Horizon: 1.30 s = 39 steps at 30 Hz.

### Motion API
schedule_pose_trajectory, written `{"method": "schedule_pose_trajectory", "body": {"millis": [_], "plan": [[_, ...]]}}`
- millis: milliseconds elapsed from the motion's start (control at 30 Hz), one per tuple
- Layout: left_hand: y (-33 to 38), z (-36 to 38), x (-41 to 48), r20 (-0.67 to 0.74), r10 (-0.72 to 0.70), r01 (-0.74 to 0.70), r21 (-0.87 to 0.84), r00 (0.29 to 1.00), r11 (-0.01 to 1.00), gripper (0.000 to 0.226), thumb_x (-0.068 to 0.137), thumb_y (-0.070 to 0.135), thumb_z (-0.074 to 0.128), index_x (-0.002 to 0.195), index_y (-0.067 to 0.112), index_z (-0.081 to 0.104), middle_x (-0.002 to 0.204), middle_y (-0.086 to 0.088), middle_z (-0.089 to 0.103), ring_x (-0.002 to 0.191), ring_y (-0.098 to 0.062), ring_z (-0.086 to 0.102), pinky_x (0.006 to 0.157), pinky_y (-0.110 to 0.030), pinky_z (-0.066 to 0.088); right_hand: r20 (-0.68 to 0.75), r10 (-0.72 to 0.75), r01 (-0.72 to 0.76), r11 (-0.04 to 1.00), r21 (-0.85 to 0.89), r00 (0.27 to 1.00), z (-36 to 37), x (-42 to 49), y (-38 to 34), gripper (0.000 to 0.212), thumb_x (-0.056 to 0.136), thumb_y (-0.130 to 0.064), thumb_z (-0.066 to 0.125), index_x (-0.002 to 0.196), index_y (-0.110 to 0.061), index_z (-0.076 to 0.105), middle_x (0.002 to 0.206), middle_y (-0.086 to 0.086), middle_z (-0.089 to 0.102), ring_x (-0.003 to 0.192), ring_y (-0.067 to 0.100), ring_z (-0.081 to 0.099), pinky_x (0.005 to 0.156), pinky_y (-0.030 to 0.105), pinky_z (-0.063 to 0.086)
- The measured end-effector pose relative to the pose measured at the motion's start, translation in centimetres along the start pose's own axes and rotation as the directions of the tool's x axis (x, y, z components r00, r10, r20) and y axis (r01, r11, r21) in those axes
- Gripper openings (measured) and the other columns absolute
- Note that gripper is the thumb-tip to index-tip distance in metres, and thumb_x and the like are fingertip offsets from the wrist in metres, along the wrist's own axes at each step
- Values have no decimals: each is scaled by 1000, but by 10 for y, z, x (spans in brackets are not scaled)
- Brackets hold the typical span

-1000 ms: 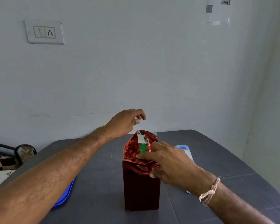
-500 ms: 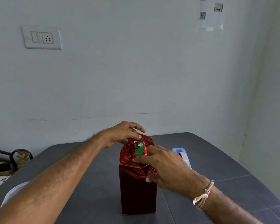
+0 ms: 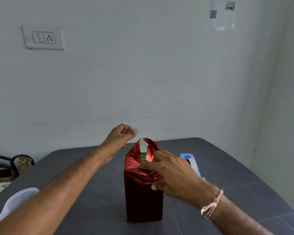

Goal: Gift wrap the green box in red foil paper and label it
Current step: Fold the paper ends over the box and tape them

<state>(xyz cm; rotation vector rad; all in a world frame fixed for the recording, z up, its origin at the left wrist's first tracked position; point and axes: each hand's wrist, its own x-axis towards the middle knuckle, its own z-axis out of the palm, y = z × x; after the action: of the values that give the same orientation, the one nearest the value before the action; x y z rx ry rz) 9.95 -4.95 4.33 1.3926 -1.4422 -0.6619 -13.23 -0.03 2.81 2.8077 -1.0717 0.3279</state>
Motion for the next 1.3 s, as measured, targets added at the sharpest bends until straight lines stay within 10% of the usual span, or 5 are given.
{"method": "schedule_pose_trajectory", "body": {"millis": [233, 533, 933, 1300], "plan": [[-19, -3, -74, 63, 196, -206, 300, 979, 932, 9, 86, 25, 79, 88, 33, 79, 96, 17, 70, 95, -1, 63, 73, -6, 40, -9, 10, -10, 1000, -6, 1000, 4, 1, 1, 71, 91, -46, 69, 152, -47, 33, 121, -9, 47, 113, 11, 44, 78, 28, 36], [-8, -4, -60, 179, 197, -257, 434, 964, 863, 18, 85, 30, 81, 101, 37, 80, 102, 20, 69, 100, 9, 58, 77, -11, 35, -47, 0, -1, 999, -36, 999, 9, -1, 2, 71, 91, -48, 69, 152, -49, 32, 122, -10, 47, 111, 11, 44, 80, 28, 30], [-10, -4, -56, 190, 263, -321, 416, 946, 851, 21, 83, 29, 83, 102, 32, 76, 101, 21, 74, 100, 10, 63, 73, -1, 41, -113, -43, 39, 998, -38, 993, 21, -8, 3, 75, 87, -52, 68, 152, -46, 29, 144, -17, 47, 117, 11, 46, 95, 34, 43], [-16, 0, -61, 152, 269, -306, 332, 951, 892, 13, 84, 29, 81, 96, 30, 75, 99, 20, 73, 93, 12, 64, 73, -10, 44, -123, 0, 0, 1000, 2, 992, 19, -16, 2, 68, 84, -53, 69, 138, -37, 31, 116, -18, 59, 105, 9, 43, 93, 33, 38]]}}
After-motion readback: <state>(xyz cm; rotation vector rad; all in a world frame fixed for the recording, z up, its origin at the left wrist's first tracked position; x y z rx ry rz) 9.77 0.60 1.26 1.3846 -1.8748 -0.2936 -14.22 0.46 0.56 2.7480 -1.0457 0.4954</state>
